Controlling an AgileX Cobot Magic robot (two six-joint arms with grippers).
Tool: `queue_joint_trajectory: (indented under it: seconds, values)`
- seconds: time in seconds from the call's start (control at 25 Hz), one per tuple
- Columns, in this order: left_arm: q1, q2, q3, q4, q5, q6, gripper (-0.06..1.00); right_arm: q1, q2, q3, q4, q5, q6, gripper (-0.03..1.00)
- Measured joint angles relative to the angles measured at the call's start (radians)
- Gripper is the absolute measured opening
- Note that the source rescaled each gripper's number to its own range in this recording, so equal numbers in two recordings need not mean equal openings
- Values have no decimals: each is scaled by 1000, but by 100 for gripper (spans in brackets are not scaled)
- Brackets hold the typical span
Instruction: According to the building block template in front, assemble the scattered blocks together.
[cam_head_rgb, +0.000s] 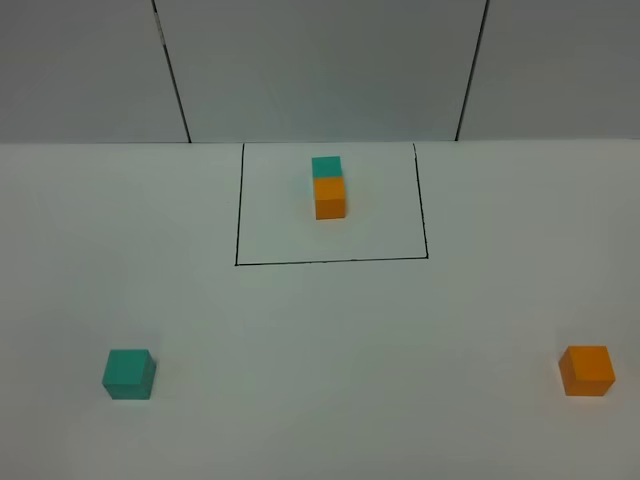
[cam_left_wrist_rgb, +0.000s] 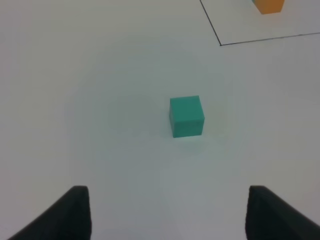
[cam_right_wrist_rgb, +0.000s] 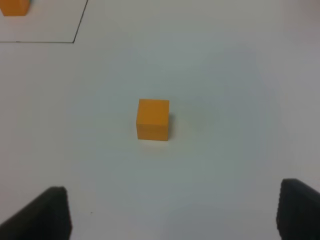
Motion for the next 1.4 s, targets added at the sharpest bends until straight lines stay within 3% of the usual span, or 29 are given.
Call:
queue_joint_trajectory:
  seconds: [0.8,1.12,1.4]
  values:
    - [0,43,-10,0,-1,-35,48,0,0,0,0,0,0,70]
    - [0,473,-94,15,-3,-97,71,0,0,0,0,0,0,70]
    - [0,960,-240,16,-53,-98,72,0,0,0,0,0,0,70]
